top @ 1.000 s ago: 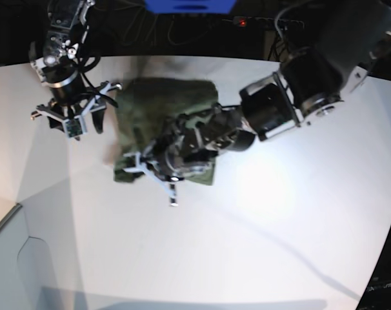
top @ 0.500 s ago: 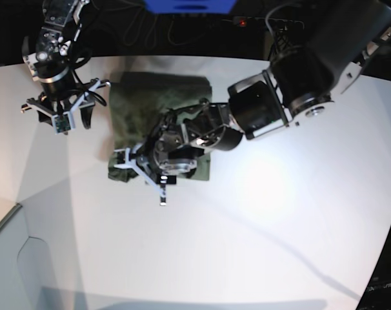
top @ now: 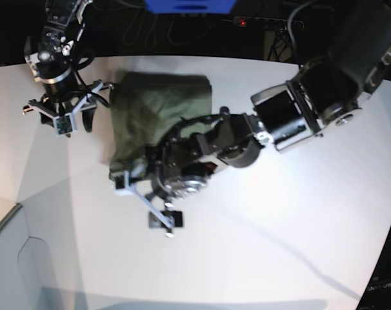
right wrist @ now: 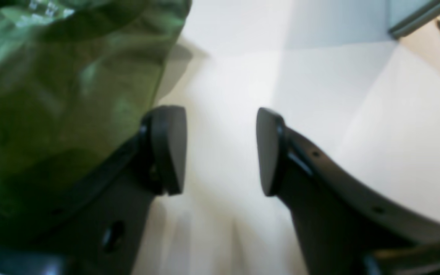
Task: Layout the t-shirt on the table in an organized manner, then fold the t-shirt properly
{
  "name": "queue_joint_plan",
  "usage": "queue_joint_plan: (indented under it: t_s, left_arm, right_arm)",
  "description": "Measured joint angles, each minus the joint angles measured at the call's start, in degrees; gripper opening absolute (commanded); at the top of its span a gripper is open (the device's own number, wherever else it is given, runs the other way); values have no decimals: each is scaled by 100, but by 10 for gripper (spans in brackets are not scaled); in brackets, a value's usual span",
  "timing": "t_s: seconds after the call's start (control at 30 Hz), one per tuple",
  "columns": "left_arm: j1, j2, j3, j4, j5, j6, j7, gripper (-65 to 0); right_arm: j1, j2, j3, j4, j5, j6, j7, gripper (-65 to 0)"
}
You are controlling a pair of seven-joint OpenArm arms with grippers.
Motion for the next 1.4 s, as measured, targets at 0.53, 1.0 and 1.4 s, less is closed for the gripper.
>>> queue_joint_plan:
  t_s: [0.53,1.0,1.4]
  left_arm:
    - [2426,-1565,-5910,2109,76,59,809,-151]
    - [4459,-1158,-8487,2164,-11,42,809,-151]
    - [5705,-994,-8942,2745,-734,20,796,-151]
  right_arm:
    - [-337,42,-2260,-444,24,0,33,-650]
    - [9,31,-2302,-1731,44,0,101,-650]
    - [-431,13,-2116,24,621,0,83,-650]
